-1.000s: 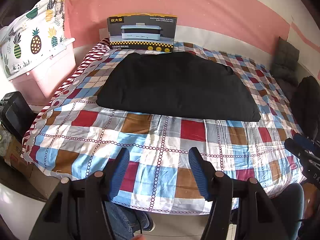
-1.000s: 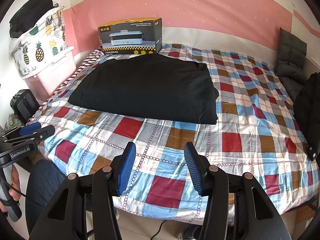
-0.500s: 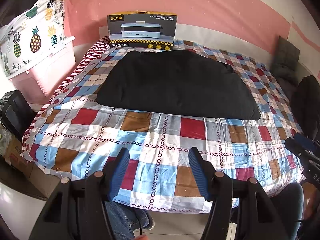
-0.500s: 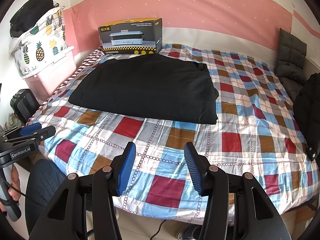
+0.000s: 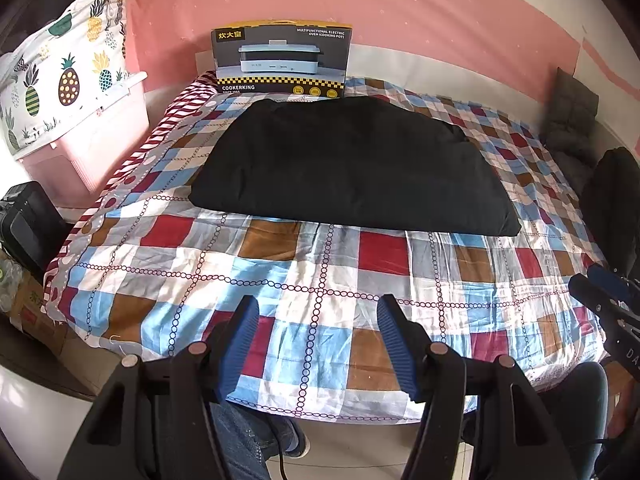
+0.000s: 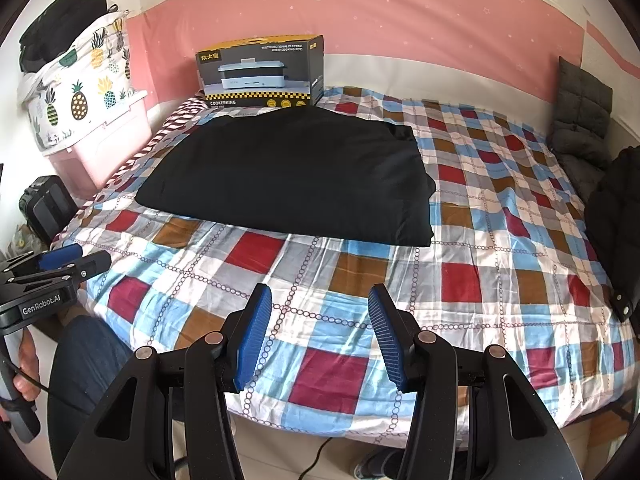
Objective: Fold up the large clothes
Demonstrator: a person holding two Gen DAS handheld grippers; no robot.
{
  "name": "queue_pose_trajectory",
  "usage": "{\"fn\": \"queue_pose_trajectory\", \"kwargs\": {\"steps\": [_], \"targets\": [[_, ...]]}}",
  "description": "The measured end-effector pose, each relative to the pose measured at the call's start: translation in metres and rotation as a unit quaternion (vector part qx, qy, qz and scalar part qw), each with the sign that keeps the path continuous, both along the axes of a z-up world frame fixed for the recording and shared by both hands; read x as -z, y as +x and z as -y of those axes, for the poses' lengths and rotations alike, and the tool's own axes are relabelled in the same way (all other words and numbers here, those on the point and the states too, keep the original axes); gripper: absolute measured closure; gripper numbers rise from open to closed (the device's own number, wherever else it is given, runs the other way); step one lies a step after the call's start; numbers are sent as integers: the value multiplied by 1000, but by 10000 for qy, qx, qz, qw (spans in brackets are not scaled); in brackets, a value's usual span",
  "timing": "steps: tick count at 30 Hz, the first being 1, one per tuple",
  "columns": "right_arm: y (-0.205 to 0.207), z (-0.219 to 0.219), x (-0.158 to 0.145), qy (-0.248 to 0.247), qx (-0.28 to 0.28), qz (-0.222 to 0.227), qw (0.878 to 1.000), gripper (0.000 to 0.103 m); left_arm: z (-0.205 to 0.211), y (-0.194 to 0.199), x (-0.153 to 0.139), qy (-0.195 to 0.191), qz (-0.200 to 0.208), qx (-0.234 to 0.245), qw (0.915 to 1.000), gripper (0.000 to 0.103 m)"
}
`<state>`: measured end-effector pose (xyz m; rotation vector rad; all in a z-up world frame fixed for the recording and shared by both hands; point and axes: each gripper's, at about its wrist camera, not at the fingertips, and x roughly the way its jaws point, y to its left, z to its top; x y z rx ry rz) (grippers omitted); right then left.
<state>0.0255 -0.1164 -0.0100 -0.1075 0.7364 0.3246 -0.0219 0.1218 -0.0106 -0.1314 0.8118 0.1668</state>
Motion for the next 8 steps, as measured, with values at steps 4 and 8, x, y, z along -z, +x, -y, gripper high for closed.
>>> {"fn": "queue_pose_trajectory", "kwargs": {"steps": [4, 8], "targets": [[0, 0, 0, -1, 4, -6, 10000, 52, -1, 2, 1, 6, -23, 17, 10000, 39], [0, 0, 0, -2, -1, -1, 10000, 52, -1, 3, 2, 29, -44, 33, 10000, 39]]}}
